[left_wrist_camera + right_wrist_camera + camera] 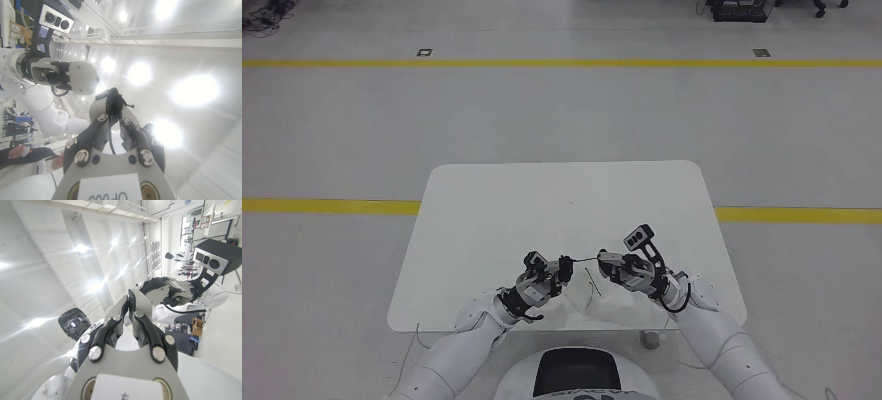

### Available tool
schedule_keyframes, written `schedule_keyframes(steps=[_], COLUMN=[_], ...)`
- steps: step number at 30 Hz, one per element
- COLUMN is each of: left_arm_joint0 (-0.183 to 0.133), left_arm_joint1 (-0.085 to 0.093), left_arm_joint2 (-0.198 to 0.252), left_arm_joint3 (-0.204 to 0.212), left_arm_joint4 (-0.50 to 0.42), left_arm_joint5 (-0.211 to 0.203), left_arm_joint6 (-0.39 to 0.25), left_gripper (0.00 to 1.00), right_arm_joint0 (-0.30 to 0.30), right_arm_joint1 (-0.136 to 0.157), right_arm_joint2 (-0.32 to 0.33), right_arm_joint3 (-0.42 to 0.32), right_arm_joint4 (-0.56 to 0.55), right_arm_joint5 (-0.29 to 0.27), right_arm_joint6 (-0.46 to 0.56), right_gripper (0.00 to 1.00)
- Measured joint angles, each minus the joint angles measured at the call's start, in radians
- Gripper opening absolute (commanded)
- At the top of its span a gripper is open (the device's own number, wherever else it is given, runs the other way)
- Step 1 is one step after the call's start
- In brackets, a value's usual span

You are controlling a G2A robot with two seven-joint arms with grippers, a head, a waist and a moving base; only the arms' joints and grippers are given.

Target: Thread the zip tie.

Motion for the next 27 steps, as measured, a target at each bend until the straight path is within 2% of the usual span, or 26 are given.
schedule_keyframes(steps=[27], left_arm_joint0=[0.000], left_arm_joint1=[0.000], left_arm_joint2=[0.000], left_arm_joint3=[0.000], left_arm_joint4=[0.000], left_arm_joint5=[0.000], left_arm_joint6=[0.000], left_gripper=[0.00], right_arm_joint0=[-0.004], right_arm_joint1=[0.000], right_arm_joint2=[0.021], right_arm_joint3=[0.007], right_arm_joint4=[0.008], right_arm_joint5=[0.003], right_arm_joint6=[0.001], right_gripper=[0.00])
